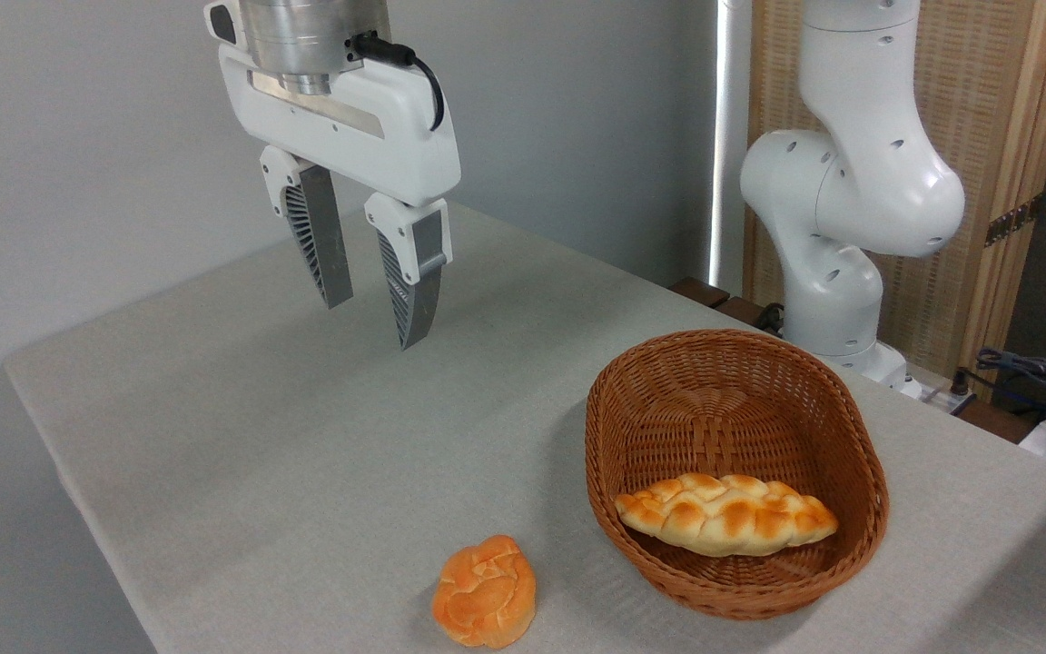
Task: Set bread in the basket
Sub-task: 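Move the open gripper down toward the round orange bun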
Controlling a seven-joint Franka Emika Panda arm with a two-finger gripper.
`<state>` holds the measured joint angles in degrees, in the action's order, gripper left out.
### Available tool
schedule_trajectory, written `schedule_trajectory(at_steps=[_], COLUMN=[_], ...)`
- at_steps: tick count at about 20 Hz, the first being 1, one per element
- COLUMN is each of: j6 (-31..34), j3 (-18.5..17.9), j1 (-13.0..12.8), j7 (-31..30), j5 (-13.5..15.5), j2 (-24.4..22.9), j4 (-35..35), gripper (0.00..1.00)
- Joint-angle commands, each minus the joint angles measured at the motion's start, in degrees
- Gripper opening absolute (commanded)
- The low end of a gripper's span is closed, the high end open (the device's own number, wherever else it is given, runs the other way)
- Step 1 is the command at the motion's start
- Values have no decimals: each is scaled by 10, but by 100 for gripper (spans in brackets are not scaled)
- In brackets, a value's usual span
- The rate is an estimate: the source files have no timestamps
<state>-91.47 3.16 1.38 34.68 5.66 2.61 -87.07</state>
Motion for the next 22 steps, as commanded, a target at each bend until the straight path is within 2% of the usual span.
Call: schedule_trajectory(at_steps=[1, 5, 7, 12, 15, 18, 20, 22], j6=[20, 24, 23, -1, -56, -132, -146, -166], j3=[-7, -8, -9, -9, -11, -36, -58, -64], j1=[-5, -3, 5, 11, 13, 20, 21, 22], j7=[-6, -3, 0, 3, 11, 49, 90, 107], j5=[-7, -7, -7, -8, -10, -18, -24, -25], j2=[2, 0, 1, -4, -17, -53, -58, -52], j4=[0, -6, -8, -32, -74, -157, -184, -195], gripper=[100, 100, 100, 100, 100, 100, 100, 100])
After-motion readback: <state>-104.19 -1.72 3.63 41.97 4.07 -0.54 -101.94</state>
